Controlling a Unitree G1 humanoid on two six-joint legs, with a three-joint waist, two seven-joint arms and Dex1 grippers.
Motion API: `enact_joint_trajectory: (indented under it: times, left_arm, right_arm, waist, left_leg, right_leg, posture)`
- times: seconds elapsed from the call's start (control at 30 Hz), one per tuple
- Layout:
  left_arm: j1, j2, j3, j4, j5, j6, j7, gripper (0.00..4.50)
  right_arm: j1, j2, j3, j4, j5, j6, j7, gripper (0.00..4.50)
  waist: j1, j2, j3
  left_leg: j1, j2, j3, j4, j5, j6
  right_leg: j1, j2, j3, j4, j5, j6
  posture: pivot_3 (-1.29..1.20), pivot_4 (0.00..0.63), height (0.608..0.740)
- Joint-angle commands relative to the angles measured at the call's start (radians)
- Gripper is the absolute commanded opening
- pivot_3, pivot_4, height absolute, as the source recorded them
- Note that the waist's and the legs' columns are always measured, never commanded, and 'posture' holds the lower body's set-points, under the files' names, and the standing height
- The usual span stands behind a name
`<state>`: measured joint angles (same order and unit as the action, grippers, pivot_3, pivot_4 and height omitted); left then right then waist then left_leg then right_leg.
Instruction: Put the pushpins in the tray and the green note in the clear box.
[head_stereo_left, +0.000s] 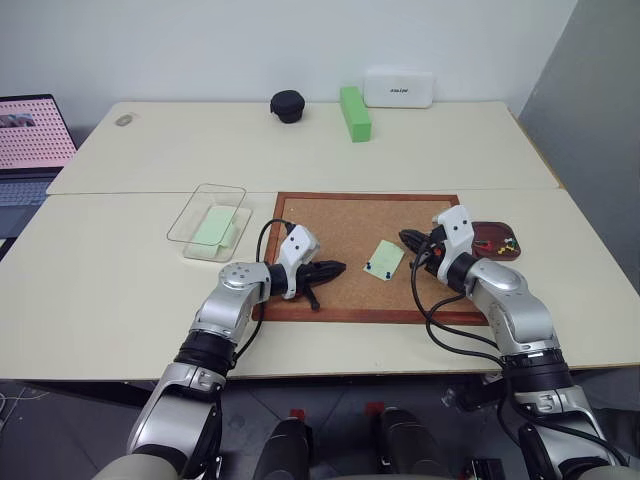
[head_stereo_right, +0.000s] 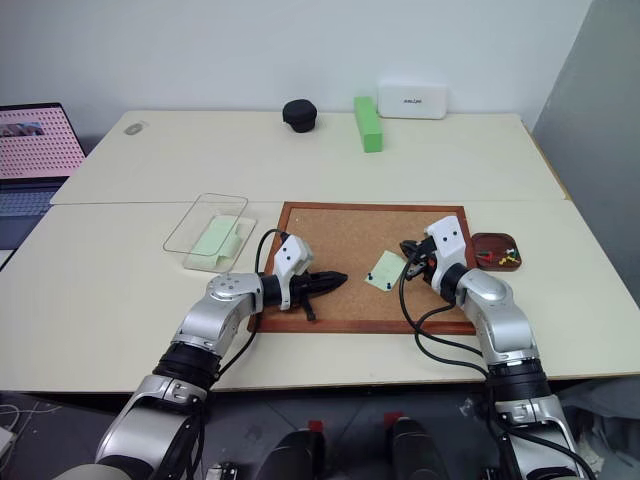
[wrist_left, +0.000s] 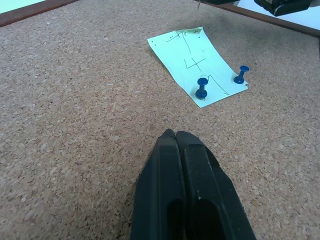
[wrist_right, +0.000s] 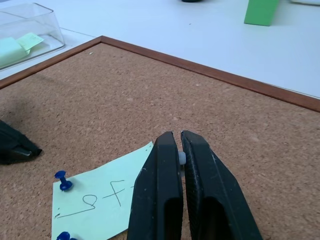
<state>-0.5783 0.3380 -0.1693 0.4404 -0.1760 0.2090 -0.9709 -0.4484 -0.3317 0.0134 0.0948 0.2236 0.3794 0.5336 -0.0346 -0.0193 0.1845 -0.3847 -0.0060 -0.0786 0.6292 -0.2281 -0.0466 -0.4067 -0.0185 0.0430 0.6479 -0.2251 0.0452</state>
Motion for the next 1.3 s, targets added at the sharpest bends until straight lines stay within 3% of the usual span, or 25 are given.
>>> enact_joint_trajectory:
  times: [0.03,0.2,0.63,0.77,0.93,1.3]
  left_arm:
    - [-0.006,-0.003,-0.006,0.006,0.012,-0.001,-0.004,0.0]
    - [0.003,-0.002,-0.011,0.009,0.014,0.0,-0.013,0.0]
    - [-0.015,-0.011,-0.019,0.032,0.029,-0.008,-0.02,0.0]
    - [-0.012,-0.007,-0.014,0.031,0.033,-0.006,-0.025,0.0]
    - [-0.008,-0.004,-0.015,0.023,0.039,-0.009,-0.027,0.0]
    - [-0.013,-0.011,-0.014,0.026,0.04,-0.018,-0.027,0.0]
  right_arm:
    - [-0.034,-0.033,-0.108,-0.017,-0.034,-0.026,-0.127,0.1]
    - [-0.056,-0.102,-0.185,0.085,-0.099,-0.044,-0.254,0.1]
    - [-0.153,-0.156,-0.239,0.287,-0.071,-0.004,-0.25,0.1]
    - [-0.149,-0.159,-0.244,0.296,-0.079,0.001,-0.276,0.79]
    - [-0.132,-0.161,-0.23,0.289,-0.096,-0.004,-0.277,2.06]
    - [-0.11,-0.154,-0.212,0.269,-0.109,-0.014,-0.268,4.38]
  waist:
    - [0.001,0.0,0.0]
    - [0.002,0.0,0.0]
    - [0.0,0.0,0.0]
    - [0.0,0.0,0.0]
    - [0.0,0.0,0.0]
    - [0.0,0.0,0.0]
  left_leg:
    - [0.0,0.0,0.0,0.0,0.0,0.0]
    - [-0.001,-0.001,0.0,0.0,0.0,0.0]
    - [0.0,0.0,0.001,0.0,0.0,0.0]
    - [0.0,-0.001,0.001,0.0,0.0,0.0]
    - [0.0,0.0,0.001,0.0,0.0,0.0]
    - [0.0,0.0,0.001,0.0,0.0,0.0]
  right_leg:
    - [0.0,0.0,0.0,0.0,0.0,0.0]
    - [0.0,-0.001,0.0,-0.001,0.0,0.0]
    - [0.0,0.0,0.001,-0.001,0.0,0.0]
    - [0.0,0.0,0.001,-0.001,0.0,0.0]
    - [0.0,0.0,0.001,-0.001,0.0,0.0]
    - [0.0,0.0,0.001,-0.001,0.0,0.0]
  posture:
    - [0.0,0.15,0.74]
    - [0.0,0.15,0.74]
    - [0.0,0.15,0.74]
    - [0.0,0.15,0.74]
    - [0.0,0.15,0.74]
    - [0.0,0.15,0.74]
